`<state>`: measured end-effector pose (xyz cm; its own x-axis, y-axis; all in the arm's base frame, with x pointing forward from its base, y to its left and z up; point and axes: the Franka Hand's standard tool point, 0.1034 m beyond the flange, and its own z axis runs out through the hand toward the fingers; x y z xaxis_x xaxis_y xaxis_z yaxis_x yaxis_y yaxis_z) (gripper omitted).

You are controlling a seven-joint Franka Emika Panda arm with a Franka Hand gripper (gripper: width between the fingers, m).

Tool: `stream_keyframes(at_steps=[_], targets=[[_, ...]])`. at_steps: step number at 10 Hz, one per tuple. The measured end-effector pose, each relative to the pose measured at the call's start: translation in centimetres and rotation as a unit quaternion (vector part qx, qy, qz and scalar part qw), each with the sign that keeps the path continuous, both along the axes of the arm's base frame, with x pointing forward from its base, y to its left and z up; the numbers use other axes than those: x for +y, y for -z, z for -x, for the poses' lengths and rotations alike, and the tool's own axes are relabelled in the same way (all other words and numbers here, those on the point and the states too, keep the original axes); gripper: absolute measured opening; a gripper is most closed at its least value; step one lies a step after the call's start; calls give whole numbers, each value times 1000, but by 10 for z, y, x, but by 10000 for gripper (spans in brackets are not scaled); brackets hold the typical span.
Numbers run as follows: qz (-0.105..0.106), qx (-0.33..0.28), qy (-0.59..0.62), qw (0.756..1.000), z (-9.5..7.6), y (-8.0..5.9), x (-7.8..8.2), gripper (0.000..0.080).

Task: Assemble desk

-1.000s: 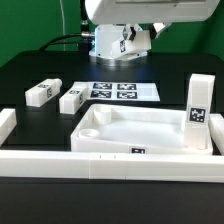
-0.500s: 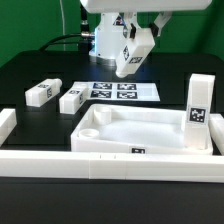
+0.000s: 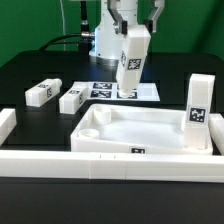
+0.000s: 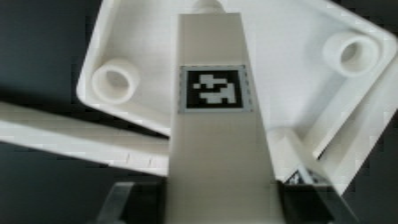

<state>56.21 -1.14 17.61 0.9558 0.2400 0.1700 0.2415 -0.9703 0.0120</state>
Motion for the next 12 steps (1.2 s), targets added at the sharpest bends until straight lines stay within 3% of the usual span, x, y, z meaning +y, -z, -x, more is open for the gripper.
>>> stream_keyframes(at_steps=[1,2,4,9,11,12], targets=[[1,-38,0,999,-2,2,-4,290],[-16,-42,11,999,-2,2,-8,290],[-71,-27,47,996,-12,-7,-12,290],[-69,-33,58,995,-14,-5,-17,290],[-96,-9,178,979,-11,-5,-39,290],[-87,-10,171,981,-12,-3,-42,290]])
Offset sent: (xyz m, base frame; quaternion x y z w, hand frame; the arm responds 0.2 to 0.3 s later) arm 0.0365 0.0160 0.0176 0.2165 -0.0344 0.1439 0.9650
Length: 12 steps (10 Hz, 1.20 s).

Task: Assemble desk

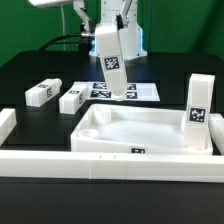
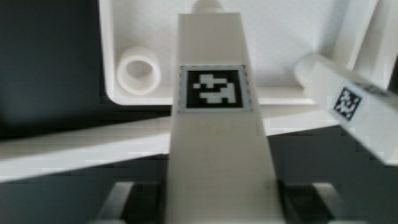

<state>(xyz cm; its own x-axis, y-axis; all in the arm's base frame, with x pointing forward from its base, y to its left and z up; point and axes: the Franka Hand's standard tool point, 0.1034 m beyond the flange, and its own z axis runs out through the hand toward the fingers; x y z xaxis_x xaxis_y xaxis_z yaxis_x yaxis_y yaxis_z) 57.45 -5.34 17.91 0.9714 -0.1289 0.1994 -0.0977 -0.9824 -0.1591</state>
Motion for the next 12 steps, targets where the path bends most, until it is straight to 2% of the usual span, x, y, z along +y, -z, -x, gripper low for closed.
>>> stream_keyframes(at_steps=[3,5,6,9,12], targets=[[13,-27,-2,1000,-3,1,-8,290],[60,-96,19,993,-4,2,-27,290],[68,-106,23,992,-3,3,-30,290],[59,-104,32,992,-5,0,-29,290],[63,-102,24,992,-5,4,-30,290]])
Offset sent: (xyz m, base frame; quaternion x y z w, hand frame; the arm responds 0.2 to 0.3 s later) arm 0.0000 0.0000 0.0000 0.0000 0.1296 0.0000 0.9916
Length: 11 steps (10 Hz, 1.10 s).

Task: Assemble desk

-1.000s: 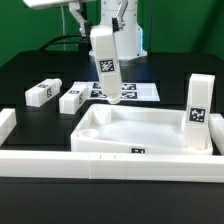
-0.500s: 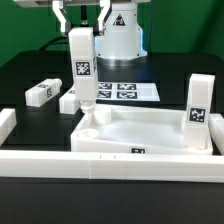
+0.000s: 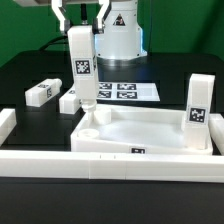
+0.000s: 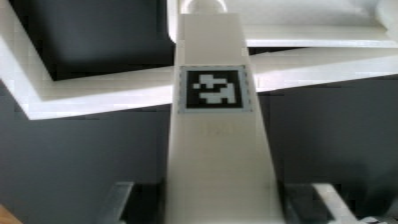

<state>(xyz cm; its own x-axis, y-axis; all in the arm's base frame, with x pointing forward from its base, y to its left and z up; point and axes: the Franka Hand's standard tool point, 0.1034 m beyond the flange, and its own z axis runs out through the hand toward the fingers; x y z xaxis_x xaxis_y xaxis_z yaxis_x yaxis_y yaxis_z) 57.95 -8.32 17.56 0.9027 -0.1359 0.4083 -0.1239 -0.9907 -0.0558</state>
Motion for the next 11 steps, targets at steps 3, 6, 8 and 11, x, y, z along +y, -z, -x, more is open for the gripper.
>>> stream_keyframes(at_steps=[3,6,8,11], targets=[[19,5,-22,1000,-12,12,-1,290],[19,5,-21,1000,-17,14,-3,290],[21,3,-20,1000,-18,15,-4,290],[31,-7,-16,999,-18,18,-5,290]])
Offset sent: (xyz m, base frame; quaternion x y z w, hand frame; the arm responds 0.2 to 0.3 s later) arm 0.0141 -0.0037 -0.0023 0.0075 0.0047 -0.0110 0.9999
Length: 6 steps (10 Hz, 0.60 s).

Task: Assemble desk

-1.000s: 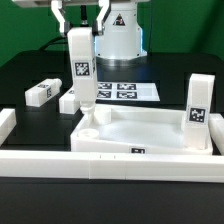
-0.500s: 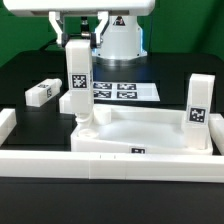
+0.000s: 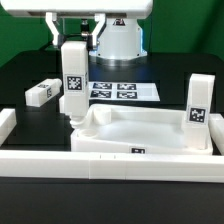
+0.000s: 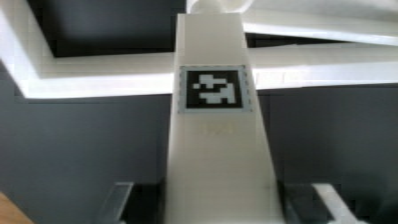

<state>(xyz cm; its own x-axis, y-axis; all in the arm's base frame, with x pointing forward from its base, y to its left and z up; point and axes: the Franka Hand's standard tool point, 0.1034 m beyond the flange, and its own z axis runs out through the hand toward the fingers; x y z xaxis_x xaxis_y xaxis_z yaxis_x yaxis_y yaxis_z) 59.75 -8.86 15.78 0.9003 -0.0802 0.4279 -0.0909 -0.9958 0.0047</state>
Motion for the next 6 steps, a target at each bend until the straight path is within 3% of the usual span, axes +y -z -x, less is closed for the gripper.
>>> stream_keyframes(at_steps=[6], targets=[[-3,7,-5,1000,1,9,13,290]])
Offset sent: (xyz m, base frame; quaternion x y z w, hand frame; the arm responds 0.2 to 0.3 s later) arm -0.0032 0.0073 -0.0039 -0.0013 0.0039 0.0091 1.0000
